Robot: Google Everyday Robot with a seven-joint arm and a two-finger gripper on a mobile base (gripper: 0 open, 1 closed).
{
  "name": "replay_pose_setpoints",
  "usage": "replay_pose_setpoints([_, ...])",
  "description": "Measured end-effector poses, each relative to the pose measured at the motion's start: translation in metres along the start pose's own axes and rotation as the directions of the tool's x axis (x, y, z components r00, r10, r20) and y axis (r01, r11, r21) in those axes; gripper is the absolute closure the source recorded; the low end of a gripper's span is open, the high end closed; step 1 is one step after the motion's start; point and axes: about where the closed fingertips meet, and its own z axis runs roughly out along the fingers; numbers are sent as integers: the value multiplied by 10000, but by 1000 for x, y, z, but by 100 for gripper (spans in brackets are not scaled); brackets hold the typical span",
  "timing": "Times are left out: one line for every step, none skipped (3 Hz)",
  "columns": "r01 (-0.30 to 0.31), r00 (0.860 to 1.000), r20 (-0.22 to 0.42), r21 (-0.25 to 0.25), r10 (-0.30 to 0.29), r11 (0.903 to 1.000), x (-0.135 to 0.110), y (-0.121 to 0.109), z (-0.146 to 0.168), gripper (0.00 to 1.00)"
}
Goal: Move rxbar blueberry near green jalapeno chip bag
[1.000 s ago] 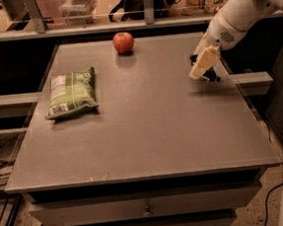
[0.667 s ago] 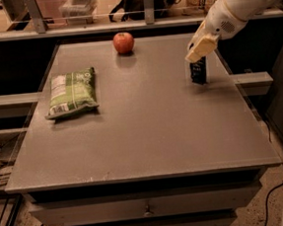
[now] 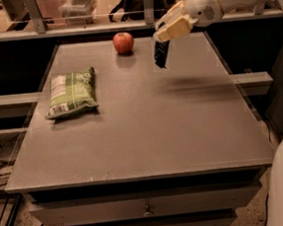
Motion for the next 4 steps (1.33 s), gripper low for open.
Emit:
replay_pose_setpoints([-7,9994,341,-173,13,9998,-10,3,4,100])
replay_pose_setpoints([-7,9994,335,-176,13,9998,-10,3,4,100])
replay_pose_setpoints([-62,9980,619,-530,95,9986,-15,13,21,100])
replay_pose_setpoints([27,9916,1287,-1229,133,9924,-33,35,57,100])
